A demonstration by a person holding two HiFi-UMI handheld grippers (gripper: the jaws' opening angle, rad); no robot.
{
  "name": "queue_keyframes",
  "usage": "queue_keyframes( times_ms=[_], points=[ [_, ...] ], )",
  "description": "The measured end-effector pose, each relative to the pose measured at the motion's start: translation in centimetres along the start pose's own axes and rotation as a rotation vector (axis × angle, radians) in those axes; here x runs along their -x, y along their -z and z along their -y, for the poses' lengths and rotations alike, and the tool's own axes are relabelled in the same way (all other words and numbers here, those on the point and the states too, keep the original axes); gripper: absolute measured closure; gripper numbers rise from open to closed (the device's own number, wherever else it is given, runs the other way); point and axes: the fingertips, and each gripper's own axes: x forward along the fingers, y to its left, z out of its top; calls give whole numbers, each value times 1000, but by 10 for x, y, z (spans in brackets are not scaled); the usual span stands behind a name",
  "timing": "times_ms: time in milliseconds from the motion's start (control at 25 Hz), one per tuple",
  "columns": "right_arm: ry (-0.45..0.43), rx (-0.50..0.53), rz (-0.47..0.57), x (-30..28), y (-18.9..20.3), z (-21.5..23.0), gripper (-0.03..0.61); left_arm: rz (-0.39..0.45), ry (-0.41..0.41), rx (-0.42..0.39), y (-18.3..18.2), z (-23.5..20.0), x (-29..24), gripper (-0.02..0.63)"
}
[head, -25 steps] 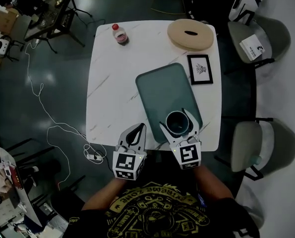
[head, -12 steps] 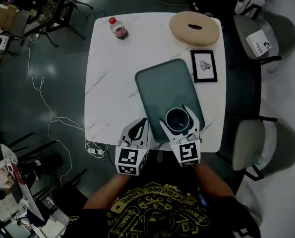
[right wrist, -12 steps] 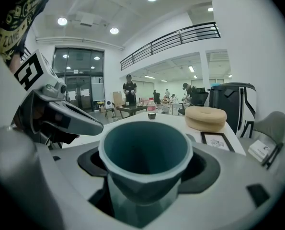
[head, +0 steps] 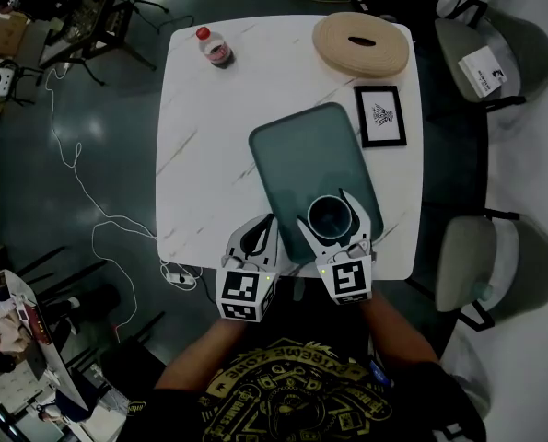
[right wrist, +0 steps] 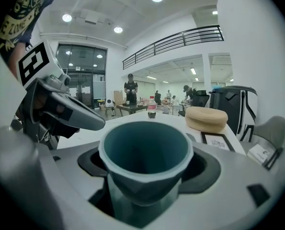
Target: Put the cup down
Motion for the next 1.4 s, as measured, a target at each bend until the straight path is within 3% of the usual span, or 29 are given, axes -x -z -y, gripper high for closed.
queue_keyframes(
  times_ms=[560,840,1080,1400],
  points=[
    [30,19,1,4,13,-1,193,3,15,-7,5,1,6,603],
    [7,-16,-8,5,16,-7,156,24,34,-9,0,6,9,603],
    [67,-22,2,19,5,-3,156,70,50,-4,-10,6,20,603],
    [170,-48,74,65,-42,-14,156,155,86,4,-28,8,52,603]
  ],
)
